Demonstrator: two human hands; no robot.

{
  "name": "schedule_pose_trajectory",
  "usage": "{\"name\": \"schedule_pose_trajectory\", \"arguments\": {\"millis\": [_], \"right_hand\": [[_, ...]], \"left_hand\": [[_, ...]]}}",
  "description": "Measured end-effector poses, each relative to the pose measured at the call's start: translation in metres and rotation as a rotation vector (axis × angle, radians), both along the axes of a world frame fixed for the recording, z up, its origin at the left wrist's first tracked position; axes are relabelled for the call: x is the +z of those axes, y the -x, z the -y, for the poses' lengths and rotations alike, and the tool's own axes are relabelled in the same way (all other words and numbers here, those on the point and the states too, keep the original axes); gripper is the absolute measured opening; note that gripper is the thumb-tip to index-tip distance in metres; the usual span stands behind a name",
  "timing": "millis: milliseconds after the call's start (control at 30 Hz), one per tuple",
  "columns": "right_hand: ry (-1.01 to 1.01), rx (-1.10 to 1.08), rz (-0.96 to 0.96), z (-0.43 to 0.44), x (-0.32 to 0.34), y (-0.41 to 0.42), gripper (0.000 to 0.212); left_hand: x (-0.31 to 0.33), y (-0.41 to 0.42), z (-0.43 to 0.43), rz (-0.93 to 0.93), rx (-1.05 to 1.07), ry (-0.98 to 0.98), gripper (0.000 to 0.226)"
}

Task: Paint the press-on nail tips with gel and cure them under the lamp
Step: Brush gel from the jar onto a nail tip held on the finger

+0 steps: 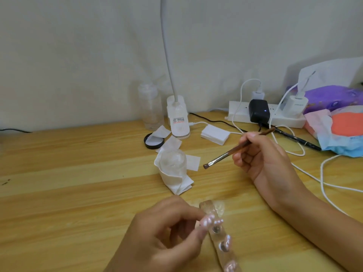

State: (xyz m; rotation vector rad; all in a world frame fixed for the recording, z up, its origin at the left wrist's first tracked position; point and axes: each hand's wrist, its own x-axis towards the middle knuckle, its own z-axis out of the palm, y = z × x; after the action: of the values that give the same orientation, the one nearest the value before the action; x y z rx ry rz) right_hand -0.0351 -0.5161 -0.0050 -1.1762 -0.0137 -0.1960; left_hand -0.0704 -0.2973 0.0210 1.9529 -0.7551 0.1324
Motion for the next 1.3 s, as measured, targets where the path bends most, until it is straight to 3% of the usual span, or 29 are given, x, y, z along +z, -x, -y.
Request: {"name": "schedule_pose_trajectory", "arguments": {"millis": [33, 100, 233, 400, 733, 900, 1000, 1167, 1300], "right_hand": [[-0.015, 0.007, -0.001, 0.0, 0.001, 0.0, 0.031], [-0.021, 0.024, 0.0, 0.0, 0.003, 0.001, 0.027], [0.023, 0.08, 0.03, 0.001, 0.004, 0.004, 0.022], [0.043, 0.128, 0.05, -0.005, 0.005, 0.006, 0.008], [0.143, 0.131, 0.084, -0.007, 0.001, 0.005, 0.008], [0.201, 0.102, 0.073, -0.008, -0.001, 0.005, 0.02], [0.178, 0.035, 0.078, -0.009, -0.001, 0.004, 0.007], [0.09, 0.047, 0.094, -0.005, 0.0, 0.005, 0.007], [0.136, 0.093, 0.115, -0.008, 0.0, 0.007, 0.009]], "left_hand": [[-0.032, 0.013, 0.001, -0.254, 0.029, 0.149, 0.016], [-0.032, 0.012, -0.005, -0.447, 0.052, 0.272, 0.022], [-0.036, 0.0, -0.003, -0.566, 0.033, 0.394, 0.019], [-0.032, 0.003, -0.003, -0.562, 0.036, 0.401, 0.02], [-0.034, 0.004, -0.004, -0.573, 0.048, 0.366, 0.017], [-0.032, 0.005, -0.005, -0.565, 0.034, 0.352, 0.017], [-0.031, 0.005, -0.004, -0.579, 0.038, 0.366, 0.015], [-0.031, 0.005, -0.005, -0.618, 0.034, 0.392, 0.011], [-0.032, 0.005, -0.004, -0.64, 0.044, 0.419, 0.007]]}}
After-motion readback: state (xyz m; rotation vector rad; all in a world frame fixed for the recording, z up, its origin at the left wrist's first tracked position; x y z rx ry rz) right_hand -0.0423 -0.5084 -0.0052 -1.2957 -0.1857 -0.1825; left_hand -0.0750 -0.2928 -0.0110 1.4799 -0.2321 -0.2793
